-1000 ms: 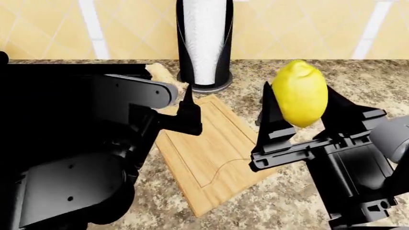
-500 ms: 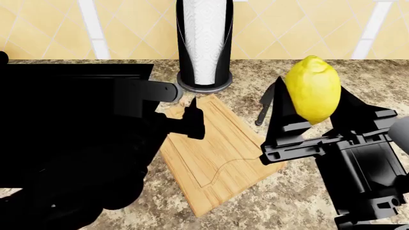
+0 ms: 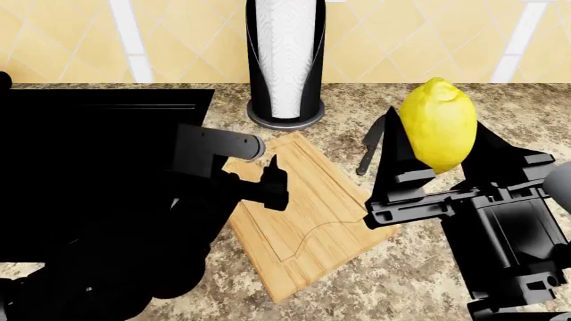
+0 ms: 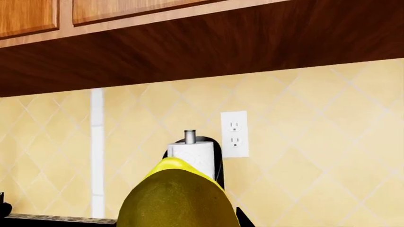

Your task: Pick the vegetables from the sink and place them on the cutting board.

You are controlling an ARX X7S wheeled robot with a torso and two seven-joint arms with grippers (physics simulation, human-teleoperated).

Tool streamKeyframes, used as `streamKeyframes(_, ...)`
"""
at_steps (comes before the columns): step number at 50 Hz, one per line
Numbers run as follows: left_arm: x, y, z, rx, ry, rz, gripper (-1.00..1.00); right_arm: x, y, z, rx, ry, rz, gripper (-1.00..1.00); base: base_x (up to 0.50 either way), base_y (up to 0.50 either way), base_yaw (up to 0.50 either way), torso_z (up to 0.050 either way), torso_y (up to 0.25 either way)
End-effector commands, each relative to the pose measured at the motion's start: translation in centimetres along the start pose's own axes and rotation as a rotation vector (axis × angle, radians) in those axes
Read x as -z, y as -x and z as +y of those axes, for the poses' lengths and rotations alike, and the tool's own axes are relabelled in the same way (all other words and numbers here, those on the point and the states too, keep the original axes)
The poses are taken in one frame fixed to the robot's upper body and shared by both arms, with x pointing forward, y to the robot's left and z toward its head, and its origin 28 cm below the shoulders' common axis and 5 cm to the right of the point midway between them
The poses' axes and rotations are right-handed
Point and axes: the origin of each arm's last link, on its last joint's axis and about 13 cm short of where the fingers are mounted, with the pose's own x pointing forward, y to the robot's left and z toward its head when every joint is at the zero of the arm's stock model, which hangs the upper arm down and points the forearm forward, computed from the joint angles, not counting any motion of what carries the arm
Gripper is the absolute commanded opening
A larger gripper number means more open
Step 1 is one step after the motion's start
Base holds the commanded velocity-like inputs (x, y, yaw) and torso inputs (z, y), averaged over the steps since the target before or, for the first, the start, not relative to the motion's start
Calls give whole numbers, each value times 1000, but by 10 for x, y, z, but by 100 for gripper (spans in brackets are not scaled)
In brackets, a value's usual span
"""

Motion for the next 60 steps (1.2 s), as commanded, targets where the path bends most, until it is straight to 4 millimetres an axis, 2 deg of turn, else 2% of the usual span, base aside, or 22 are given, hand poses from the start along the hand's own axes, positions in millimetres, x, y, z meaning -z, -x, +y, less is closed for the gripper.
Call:
streamKeyframes(1,4,-1,0,-2,-8,29,-100,-1,0,-1,3,15,-9,-100,0,0,0,0,0)
streamKeyframes(20,11,-5,0,-3,-25,70,-100,-1,0,-1,8,14,-9,-100,0,0,0,1,0)
streamKeyframes(21,12,-5,0,-3,-26,69,100,-1,0,-1,8,14,-9,-100,0,0,0,0,0)
streamKeyframes(45,1,4,0,1,-20,22,100,1,-2,-1,1,11,11,-100,0,0,0,0,0)
streamKeyframes(50,-19,24,3,-47,-2,-162,100,1,-5,5,-25,36,74,-100,0,0,0,0,0)
streamKeyframes(54,-32,51,7,-68,22,-297,100,3,-9,8,-19,37,160,-100,0,0,0,0,0)
streamKeyframes(60,-36,79,17,-88,76,-411,100,8,-11,10,-44,5,203,-100,0,0,0,0,0)
